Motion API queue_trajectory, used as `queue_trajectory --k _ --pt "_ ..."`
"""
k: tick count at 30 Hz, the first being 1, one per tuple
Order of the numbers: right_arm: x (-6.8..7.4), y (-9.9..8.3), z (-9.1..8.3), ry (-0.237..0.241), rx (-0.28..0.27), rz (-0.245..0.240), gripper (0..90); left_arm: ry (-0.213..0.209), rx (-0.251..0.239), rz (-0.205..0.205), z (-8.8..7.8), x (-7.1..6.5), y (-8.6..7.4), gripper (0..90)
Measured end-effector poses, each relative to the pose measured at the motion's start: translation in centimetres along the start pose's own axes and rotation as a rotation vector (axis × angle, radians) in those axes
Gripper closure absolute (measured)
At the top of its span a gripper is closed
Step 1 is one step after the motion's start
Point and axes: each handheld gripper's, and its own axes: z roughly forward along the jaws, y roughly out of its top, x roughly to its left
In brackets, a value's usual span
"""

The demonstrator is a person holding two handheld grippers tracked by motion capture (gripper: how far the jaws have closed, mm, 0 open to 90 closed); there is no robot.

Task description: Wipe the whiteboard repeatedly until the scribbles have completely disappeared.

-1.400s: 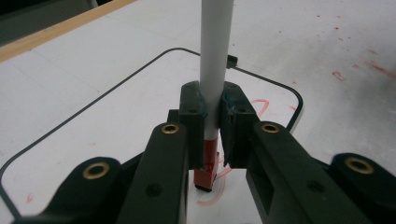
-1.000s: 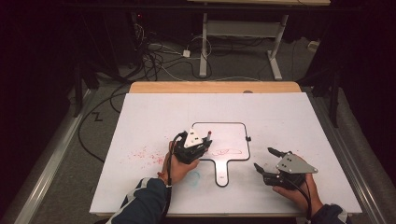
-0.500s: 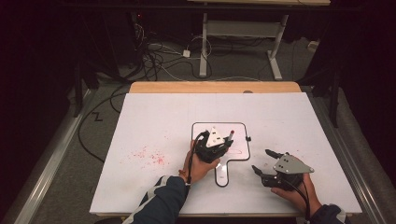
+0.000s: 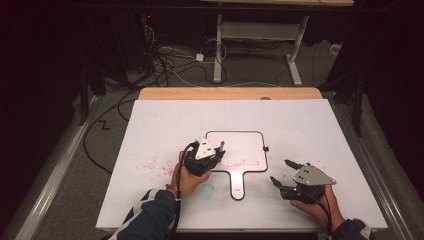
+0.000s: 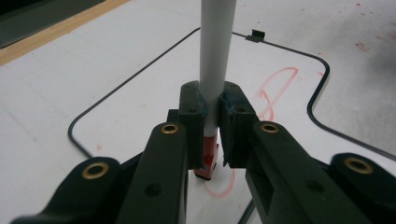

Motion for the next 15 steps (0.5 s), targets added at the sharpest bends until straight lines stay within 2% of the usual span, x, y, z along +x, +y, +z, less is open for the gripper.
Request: queue_trajectory --k 4,7,9,13,15 --pt "0.2 0.1 0.0 0.005 0.0 -0.009 28.1 -0.005 -0.005 0.005 -0.5 0.0 -0.4 78.9" --pt "0.2 0.1 0.0 -0.002 0.009 -0.016 28.1 0.002 0.011 0.032 -1.0 0.2 -0.5 79.0" --pt "0.1 0.0 0.0 -0.001 0.01 -0.015 28.1 -0.001 0.002 0.012 -1.2 0.5 -0.8 78.9" --pt "0.0 -0.1 0.1 -0.003 0.015 -0.012 28.1 -0.01 -0.022 -0.021 -0.3 0.6 -0.6 79.0" --pt "0.1 0.0 0.1 -0.002 0.012 -0.018 28.1 -0.017 -0.027 -0.005 0.4 0.1 -0.1 78.9"
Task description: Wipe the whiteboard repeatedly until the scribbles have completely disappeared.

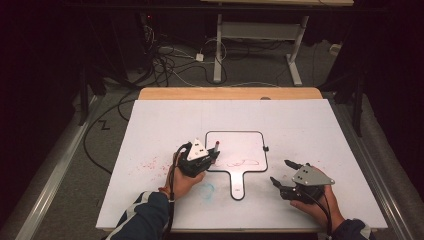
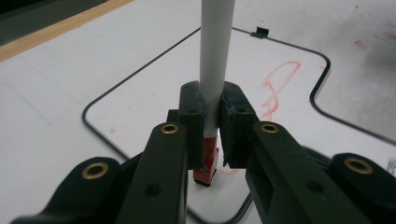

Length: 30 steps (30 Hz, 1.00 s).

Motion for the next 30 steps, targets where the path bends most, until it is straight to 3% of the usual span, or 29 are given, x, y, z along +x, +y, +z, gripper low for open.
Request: queue_trajectory --k 5,9,13,16,18,23,25,30 --pt "0.2 0.1 0.0 0.003 -0.001 -0.008 28.1 -0.019 -0.008 0.021 1.3 -0.8 0.8 78.9" --pt "0.1 -0.1 -0.1 0.004 0.005 -0.006 28.1 -0.004 0.007 0.04 0.8 -0.2 0.6 78.9" --pt "0.0 -0.1 -0.3 -0.001 -0.001 -0.002 28.1 0.039 0.018 0.017 -0.1 1.1 0.0 79.0" --pt "0.0 0.0 -0.3 0.0 -0.002 -0.004 28.1 0.041 0.006 -0.021 -0.1 1.5 -0.2 78.9" --pt "0.1 0.1 -0.2 0.005 0.0 -0.008 28.1 0.014 -0.007 -0.041 0.3 1.1 0.0 78.9" --pt "0.3 0.1 -0.1 0.011 0.002 -0.017 28.1 -0.058 -0.014 0.001 1.4 -1.3 0.8 78.9" --pt "0.2 0.0 -0.2 0.011 0.001 -0.013 28.1 -0.051 -0.001 0.036 1.2 -1.7 0.9 79.0" --pt "0.1 -0.1 -0.3 0.006 0.002 -0.011 28.1 -0.008 0.011 0.003 -0.3 -0.2 -0.1 79.0"
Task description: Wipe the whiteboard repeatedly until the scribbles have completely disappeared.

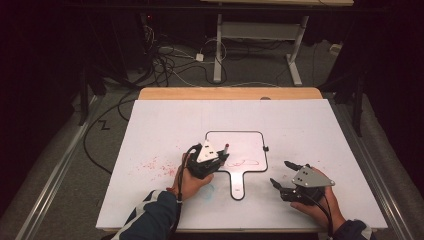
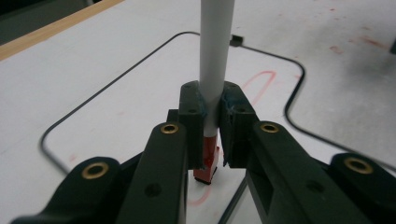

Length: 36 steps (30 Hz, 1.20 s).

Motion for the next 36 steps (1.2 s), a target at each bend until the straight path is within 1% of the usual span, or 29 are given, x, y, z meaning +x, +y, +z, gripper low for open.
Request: queue_trajectory --k 1,3,5,7,10,13,19,21,23,26,28,30,32,34,36 --pt "0.0 0.0 -0.1 -0.001 -0.001 0.002 28.1 0.003 0.0 -0.011 -0.3 0.2 -0.2 78.9" --pt "0.0 0.1 -0.1 -0.004 -0.003 0.002 28.1 0.006 0.002 -0.012 -0.8 0.3 -0.5 78.9" --pt "0.0 0.1 -0.1 -0.003 -0.005 -0.001 28.1 0.006 -0.002 -0.016 -1.1 0.1 -0.7 78.9" --pt "0.1 0.2 -0.1 -0.003 -0.004 -0.001 28.1 -0.001 -0.01 -0.019 -1.0 -0.1 -0.7 78.9" --pt "0.1 0.2 0.0 -0.001 -0.001 -0.003 28.1 -0.019 -0.025 -0.019 -0.1 -0.7 -0.3 78.9" --pt "0.1 0.2 0.0 0.001 -0.002 -0.005 28.1 -0.023 -0.04 0.008 1.3 -1.6 0.4 78.9" --pt "0.1 0.1 0.0 0.007 -0.002 -0.006 28.2 -0.071 -0.074 -0.009 3.5 -2.8 1.5 78.9" --pt "0.1 0.1 0.0 0.008 -0.001 -0.008 28.2 -0.073 -0.078 0.003 4.1 -3.2 1.8 78.9" --pt "0.1 0.1 0.0 0.009 -0.003 -0.005 28.2 -0.081 -0.083 -0.001 4.6 -3.5 2.1 78.9" --pt "0.1 0.1 0.0 0.01 -0.001 -0.005 28.2 -0.078 -0.088 0.015 5.1 -4.0 2.3 78.9" --pt "0.1 0.1 0.1 0.013 0.0 -0.006 28.2 -0.076 -0.087 0.028 5.1 -4.0 2.4 78.9" --pt "0.2 0.0 0.1 0.015 0.003 -0.008 28.2 -0.077 -0.077 0.041 4.9 -3.9 2.4 78.9" --pt "0.1 0.0 0.0 0.013 0.004 -0.009 28.2 -0.057 -0.058 0.065 4.3 -3.5 2.2 78.9" --pt "0.0 0.0 0.0 0.01 0.001 -0.005 28.3 -0.045 -0.054 0.049 3.6 -2.8 1.7 78.9" --pt "-0.1 0.0 -0.1 0.008 0.002 -0.004 28.4 -0.023 -0.052 0.037 3.0 -2.0 1.3 78.9"
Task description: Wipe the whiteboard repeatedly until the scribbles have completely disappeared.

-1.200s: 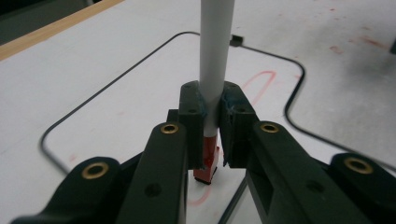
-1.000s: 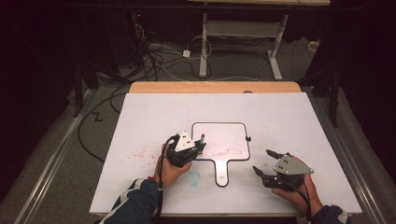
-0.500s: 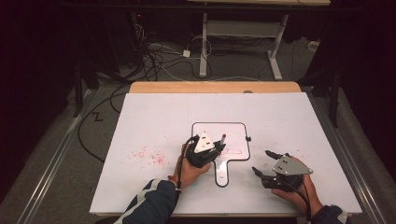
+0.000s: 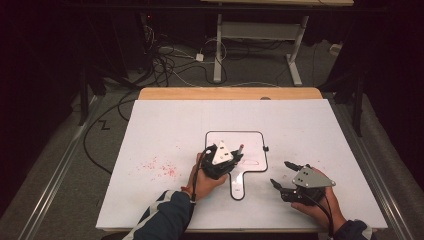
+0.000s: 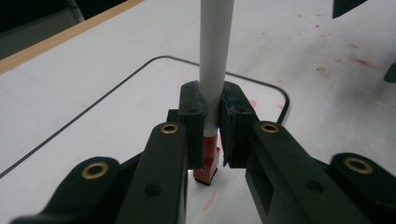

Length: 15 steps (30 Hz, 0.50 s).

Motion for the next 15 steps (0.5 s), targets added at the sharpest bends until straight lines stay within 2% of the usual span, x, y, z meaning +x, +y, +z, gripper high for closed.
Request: queue_trajectory --k 4,8,11,15 --pt "0.1 0.1 0.1 -0.002 0.003 -0.002 28.4 0.001 0.003 -0.032 -1.2 0.9 -0.7 78.9" --pt "0.2 0.1 0.1 0.0 0.005 -0.009 28.3 -0.019 -0.007 -0.052 -1.9 0.5 -1.2 78.9" --pt "0.2 0.1 0.2 0.0 0.008 -0.009 28.4 -0.03 -0.016 -0.058 -1.2 0.1 -0.9 78.9" --pt "0.3 0.2 0.2 0.001 0.007 -0.019 28.3 -0.045 -0.013 -0.025 0.6 -0.8 0.3 78.9"
